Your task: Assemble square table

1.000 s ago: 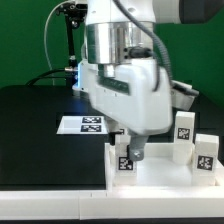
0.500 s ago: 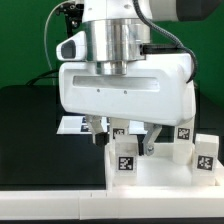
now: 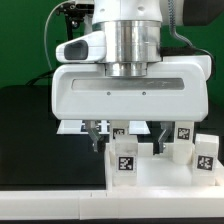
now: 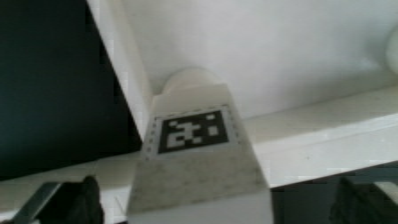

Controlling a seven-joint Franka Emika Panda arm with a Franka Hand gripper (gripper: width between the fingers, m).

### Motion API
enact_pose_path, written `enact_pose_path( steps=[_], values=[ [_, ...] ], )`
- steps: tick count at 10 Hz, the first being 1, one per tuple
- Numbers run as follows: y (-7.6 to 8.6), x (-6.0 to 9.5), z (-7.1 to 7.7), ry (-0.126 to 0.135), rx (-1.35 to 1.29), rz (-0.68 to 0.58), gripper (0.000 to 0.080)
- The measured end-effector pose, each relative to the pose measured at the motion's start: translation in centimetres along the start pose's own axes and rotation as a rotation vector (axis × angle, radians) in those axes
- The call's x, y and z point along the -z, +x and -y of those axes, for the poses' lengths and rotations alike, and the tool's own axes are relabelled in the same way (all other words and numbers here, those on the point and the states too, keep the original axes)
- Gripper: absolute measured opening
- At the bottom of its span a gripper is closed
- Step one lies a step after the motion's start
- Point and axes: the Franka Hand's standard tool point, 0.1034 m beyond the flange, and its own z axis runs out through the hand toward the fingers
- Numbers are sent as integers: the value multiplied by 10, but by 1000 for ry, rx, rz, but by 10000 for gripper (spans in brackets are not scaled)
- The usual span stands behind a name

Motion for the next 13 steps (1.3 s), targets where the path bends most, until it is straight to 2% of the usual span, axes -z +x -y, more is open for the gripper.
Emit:
enact_pose_path(
  steps=[1, 3, 4, 6, 7, 8, 13],
  values=[
    [0, 0, 0, 0, -73, 0, 530],
    [-1, -1, -4, -5, -236, 2, 289],
    [-1, -1, -5, -6, -313, 2, 289],
    [-2, -1, -6, -17, -667, 2, 288],
    [-4, -1, -5, -8, -870, 16, 288],
    [-5, -1, -5, 12, -1070, 39, 288],
    [-5, -1, -5, 14, -1396, 54, 288]
  ],
)
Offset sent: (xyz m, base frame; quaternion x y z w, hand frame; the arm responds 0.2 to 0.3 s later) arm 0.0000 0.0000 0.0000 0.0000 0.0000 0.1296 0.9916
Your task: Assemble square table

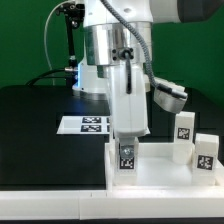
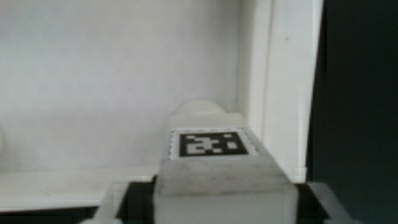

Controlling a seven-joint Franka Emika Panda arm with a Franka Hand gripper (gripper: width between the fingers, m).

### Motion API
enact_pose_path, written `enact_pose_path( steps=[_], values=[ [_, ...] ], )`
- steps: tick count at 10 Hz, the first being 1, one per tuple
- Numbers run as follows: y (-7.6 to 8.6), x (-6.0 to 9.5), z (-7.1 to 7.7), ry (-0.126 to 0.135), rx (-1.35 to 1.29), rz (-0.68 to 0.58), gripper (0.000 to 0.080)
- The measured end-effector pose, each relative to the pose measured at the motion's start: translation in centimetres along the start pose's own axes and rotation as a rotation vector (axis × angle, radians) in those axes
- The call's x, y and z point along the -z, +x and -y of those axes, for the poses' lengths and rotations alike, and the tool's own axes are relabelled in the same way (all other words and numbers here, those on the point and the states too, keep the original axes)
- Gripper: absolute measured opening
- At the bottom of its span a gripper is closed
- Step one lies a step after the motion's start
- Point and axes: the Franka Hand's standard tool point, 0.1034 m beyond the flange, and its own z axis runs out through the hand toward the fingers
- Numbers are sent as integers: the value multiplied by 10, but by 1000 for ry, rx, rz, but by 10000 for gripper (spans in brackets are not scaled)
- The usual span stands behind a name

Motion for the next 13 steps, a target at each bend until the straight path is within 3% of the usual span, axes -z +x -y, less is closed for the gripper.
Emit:
enact_pose_path(
  steps=[2, 5, 6, 7, 8, 10, 11, 13],
  values=[
    [7, 1, -4, -29, -311, 22, 288],
    [6, 0, -3, -23, -250, 16, 288],
    [2, 1, -4, -32, -216, 17, 466],
    [-1, 7, -3, -25, -135, 24, 466],
    [-1, 19, -2, -12, -123, 39, 603],
    [-5, 59, 7, 24, -136, 81, 640],
    [-7, 65, 9, 28, -136, 87, 647],
    [-6, 59, 7, 21, -136, 82, 649]
  ],
)
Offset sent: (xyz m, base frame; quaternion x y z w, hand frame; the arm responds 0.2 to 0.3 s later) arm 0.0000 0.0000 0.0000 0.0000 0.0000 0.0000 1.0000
